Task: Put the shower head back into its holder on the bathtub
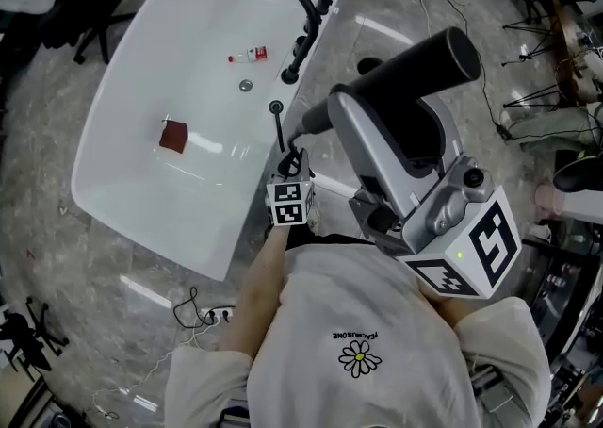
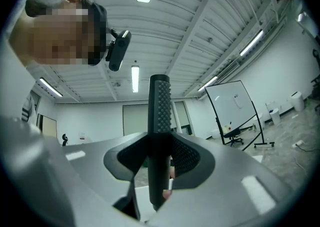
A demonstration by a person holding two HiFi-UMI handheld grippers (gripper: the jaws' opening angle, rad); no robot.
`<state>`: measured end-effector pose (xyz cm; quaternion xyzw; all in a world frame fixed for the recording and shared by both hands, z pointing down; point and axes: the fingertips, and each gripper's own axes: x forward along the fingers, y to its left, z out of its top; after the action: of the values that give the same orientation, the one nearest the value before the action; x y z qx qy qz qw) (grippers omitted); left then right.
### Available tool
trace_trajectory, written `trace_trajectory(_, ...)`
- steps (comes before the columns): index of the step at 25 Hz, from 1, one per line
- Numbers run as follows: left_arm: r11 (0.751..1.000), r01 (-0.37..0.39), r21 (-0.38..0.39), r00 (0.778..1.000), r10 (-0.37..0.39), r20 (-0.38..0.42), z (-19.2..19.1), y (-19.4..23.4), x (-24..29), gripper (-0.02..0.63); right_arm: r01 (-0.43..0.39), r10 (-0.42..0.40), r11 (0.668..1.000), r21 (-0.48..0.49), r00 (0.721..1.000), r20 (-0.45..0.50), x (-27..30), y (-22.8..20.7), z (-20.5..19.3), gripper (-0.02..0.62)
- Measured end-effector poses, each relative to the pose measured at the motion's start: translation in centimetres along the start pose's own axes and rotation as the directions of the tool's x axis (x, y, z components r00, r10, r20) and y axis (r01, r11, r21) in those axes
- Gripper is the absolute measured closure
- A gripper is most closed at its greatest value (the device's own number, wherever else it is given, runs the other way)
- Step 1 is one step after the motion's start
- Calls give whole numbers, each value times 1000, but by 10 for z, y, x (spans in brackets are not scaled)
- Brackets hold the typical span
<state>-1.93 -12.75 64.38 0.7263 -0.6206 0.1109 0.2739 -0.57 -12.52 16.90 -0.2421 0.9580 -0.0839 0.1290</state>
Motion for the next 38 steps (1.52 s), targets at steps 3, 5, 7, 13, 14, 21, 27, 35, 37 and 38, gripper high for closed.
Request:
trace_trajectory(3,999,-50,11,997,50,50,29,17,-4,541,4,-4,1000,7,999,36,-8,-4,13,456)
trace_trajectory(5,996,-85,25,992,82,100,57,31,-8,541,8,-7,1000,-9,998,63,-15,-5,27,456)
trace_trajectory(7,992,-118,44,981,110,161,94,46,-14,541,10,-7,999,-39,996,90,-22,-2,41,456)
trace_trajectory(13,966,-224,127,916,164,366,218,85,-38,541,14,-2,998,-64,985,175,-36,5,62,456)
trace_trajectory(14,960,-241,142,901,167,399,240,88,-43,541,10,2,998,-66,982,188,-38,5,66,456)
trace_trajectory(21,933,-287,217,770,90,631,384,65,-83,541,14,6,997,-76,968,250,-50,-2,86,456)
trace_trajectory(27,936,-210,282,659,-78,748,457,3,-105,541,53,-24,995,-85,950,311,-58,-15,97,456)
trace_trajectory(35,938,-39,345,603,-254,756,466,-77,-113,541,111,-73,990,-90,933,351,-67,-38,111,456)
trace_trajectory(37,919,-48,391,616,-280,736,462,-85,-106,541,124,-89,989,-79,932,351,-66,-42,107,456)
trace_trajectory(38,915,-52,400,626,-282,727,459,-84,-102,541,129,-96,989,-73,933,348,-65,-44,105,456)
